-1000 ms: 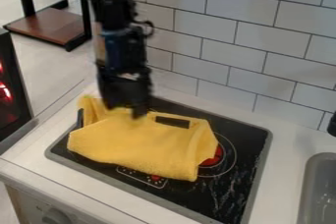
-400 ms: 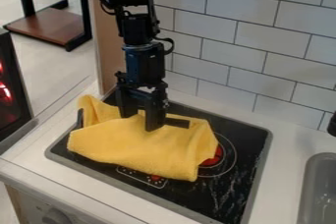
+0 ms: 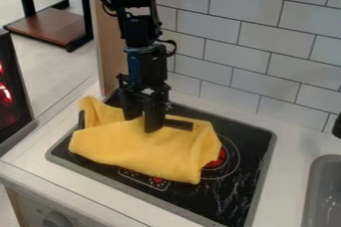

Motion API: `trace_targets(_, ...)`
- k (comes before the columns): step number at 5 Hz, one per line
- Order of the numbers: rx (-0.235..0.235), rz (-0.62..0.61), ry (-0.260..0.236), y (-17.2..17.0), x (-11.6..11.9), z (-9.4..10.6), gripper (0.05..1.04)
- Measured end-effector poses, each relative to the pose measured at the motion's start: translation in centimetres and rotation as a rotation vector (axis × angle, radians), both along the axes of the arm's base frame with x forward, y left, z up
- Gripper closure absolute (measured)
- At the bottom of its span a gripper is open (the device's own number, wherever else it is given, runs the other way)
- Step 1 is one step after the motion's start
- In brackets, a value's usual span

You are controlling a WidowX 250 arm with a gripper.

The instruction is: Plier le tissu du haut à gauche vers le bas à droite.

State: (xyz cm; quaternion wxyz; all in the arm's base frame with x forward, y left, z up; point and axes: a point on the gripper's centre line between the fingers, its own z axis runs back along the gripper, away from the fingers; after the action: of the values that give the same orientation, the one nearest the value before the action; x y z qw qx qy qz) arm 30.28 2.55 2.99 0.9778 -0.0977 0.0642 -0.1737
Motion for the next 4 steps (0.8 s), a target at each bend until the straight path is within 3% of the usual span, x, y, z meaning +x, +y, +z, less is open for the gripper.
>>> trace_targets(1, 0.006, 0.005, -0.007, 0.07, 0.13, -0.03, 0.75)
trace_targets(2, 0.006, 0.007, -0.009, 0.12, 0.13, -0.07, 0.95)
trace_targets(3, 0.006, 0.006, -0.009, 0.17, 0.12, -0.07, 1.031)
trace_targets(4, -0.019, -0.027, -0.017, 0.21, 0.04, 0.1, 1.034)
